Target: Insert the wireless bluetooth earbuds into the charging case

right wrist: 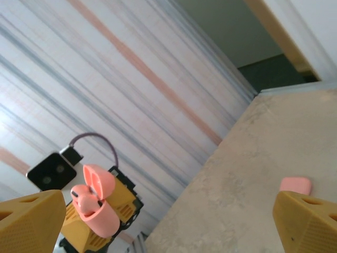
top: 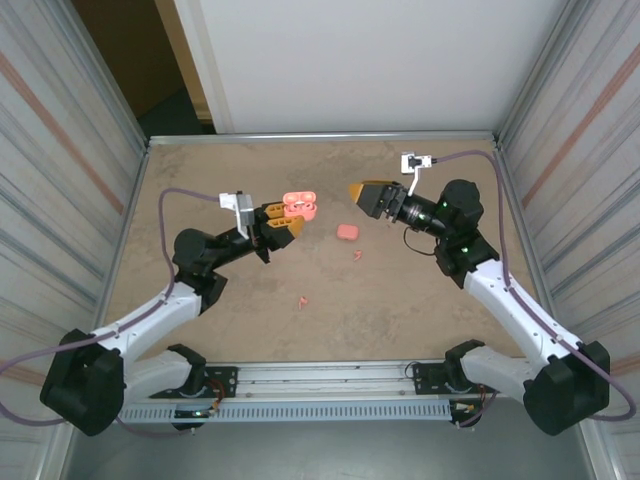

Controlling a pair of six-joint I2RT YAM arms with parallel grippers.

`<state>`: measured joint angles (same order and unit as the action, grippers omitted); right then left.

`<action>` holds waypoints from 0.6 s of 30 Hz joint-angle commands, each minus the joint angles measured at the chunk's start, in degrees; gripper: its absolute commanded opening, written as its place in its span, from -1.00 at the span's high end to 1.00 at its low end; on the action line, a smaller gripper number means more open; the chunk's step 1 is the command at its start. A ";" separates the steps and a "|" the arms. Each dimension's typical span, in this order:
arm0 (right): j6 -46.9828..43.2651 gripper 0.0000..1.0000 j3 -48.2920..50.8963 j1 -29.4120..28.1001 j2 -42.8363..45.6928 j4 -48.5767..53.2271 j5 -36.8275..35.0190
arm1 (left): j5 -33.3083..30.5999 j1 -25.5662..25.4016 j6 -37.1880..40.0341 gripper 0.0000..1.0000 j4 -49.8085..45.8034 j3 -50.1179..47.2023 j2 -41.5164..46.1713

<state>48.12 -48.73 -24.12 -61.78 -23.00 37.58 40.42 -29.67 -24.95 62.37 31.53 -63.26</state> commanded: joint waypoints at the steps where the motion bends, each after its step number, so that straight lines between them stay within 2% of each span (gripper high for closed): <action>1: 1.63 -0.99 -1.64 -1.78 -1.37 -3.90 3.39 | 0.87 -0.63 -1.50 1.00 4.00 2.26 -0.76; 8: 0.36 -0.99 -3.52 -5.26 -3.39 -4.68 5.04 | 1.24 -1.61 -1.91 1.00 4.95 3.12 -2.40; 18: -0.46 -0.99 -4.87 -7.33 -4.38 -4.95 6.35 | 1.59 -2.06 -2.82 1.00 6.72 3.83 -4.49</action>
<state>48.86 -51.29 -30.79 -65.67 -25.78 42.30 40.93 -31.27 -26.89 65.80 33.50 -67.51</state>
